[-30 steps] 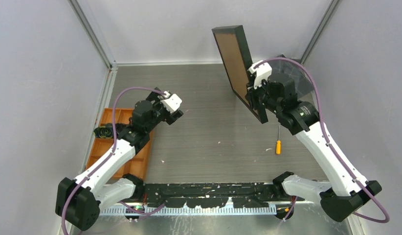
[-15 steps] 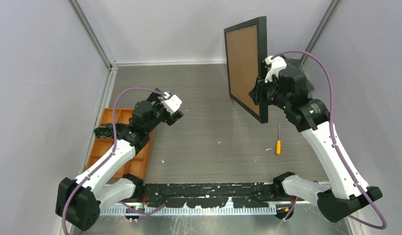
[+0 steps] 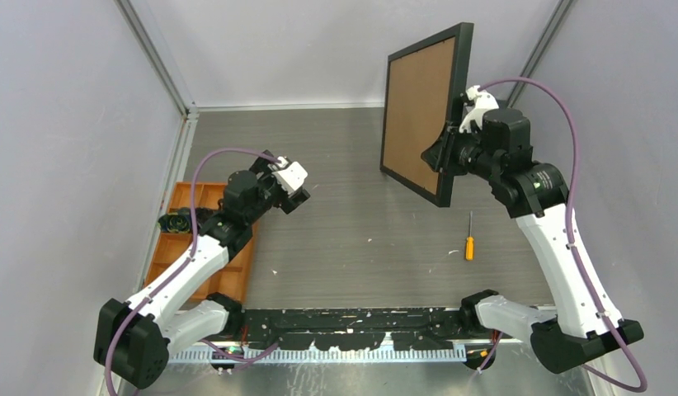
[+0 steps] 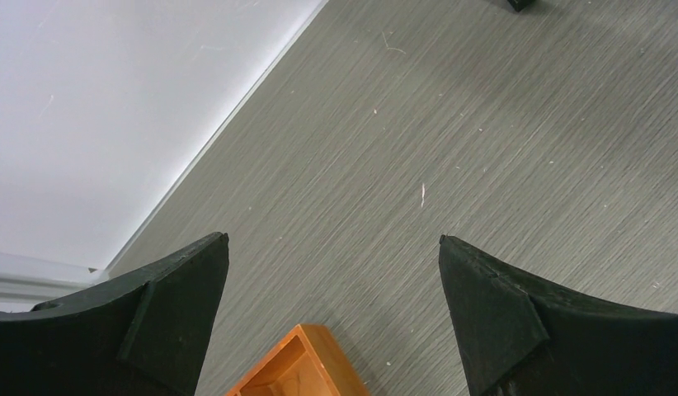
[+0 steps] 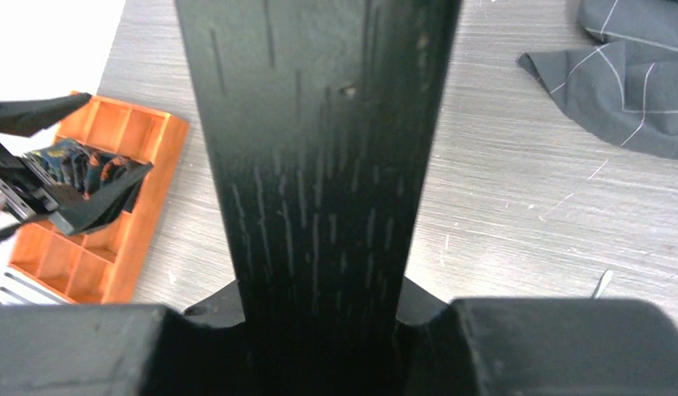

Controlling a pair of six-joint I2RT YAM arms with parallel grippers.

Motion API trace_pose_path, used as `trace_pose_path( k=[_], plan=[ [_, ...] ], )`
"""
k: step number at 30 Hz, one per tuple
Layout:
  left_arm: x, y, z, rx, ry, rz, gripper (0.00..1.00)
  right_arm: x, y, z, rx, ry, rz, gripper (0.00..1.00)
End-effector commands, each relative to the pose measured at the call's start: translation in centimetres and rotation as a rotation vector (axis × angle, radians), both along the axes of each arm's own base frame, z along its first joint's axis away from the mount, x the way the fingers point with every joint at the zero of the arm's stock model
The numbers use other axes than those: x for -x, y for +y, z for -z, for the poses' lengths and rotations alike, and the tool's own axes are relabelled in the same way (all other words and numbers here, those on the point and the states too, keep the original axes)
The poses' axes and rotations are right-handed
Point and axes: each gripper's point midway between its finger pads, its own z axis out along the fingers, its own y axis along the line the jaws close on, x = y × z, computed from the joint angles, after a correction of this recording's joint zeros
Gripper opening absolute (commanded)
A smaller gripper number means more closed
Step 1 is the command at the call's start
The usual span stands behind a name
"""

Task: Take the photo out of the frame
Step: Turn over the photo frame at the center of the board.

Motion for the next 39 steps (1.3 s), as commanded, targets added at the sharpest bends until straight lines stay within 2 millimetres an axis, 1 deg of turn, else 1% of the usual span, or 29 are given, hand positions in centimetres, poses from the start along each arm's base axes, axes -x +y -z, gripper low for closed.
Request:
trace_pose_path(
  k=[1,4,8,14,21,24,27,29,30,33,36,39],
  plan=[
    [0.0,-0.4,-0.4,0.033,-0.012,0.018,1.00,-1.0,0.5,-13.0,-0.225,-0.390,-0.015,0.01],
    [0.0,-0.5,-0.5,0.038,-0.010,0.022,1.00,-1.4,0.3,-13.1,-0.269,-0.363,0.004,0.01],
    [0.0,-0.6,-0.4,0.041,-0.006,0.029,1.00,-2.4,-0.6,-12.7,-0.324,-0.321,0.060,0.01],
    [0.1,-0.7,-0.3,0.047,-0.002,0.034,1.00,-3.9,-1.9,-11.9,-0.481,-0.237,0.109,0.01],
    [0.2,-0.9,-0.3,0.054,0.003,0.042,1.00,-4.1,-2.6,-11.3,-0.555,-0.186,0.136,0.00],
    [0.4,-1.3,-0.1,0.063,0.018,0.063,1.00,-4.1,-2.7,-10.6,-0.594,-0.147,0.144,0.01],
    [0.9,-2.4,0.6,0.070,0.061,0.123,1.00,-4.7,-2.6,-9.4,-0.622,-0.110,0.153,0.01],
    [1.5,-3.4,1.0,0.077,0.092,0.188,1.00,-5.0,-2.3,-8.6,-0.651,-0.084,0.145,0.00],
    [1.8,-4.0,1.1,0.082,0.105,0.219,1.00,-5.3,-2.9,-8.2,-0.667,-0.079,0.164,0.01],
    [2.6,-5.8,1.4,0.095,0.136,0.315,1.00,-5.9,-2.8,-7.2,-0.708,-0.053,0.155,0.00],
    [2.8,-7.6,1.0,0.100,0.142,0.384,1.00,-6.1,-2.4,-6.4,-0.753,-0.032,0.134,0.00],
    [2.5,-9.3,0.2,0.077,0.103,0.423,1.00,-6.3,-2.3,-5.6,-0.761,-0.018,0.123,0.00]
  ],
)
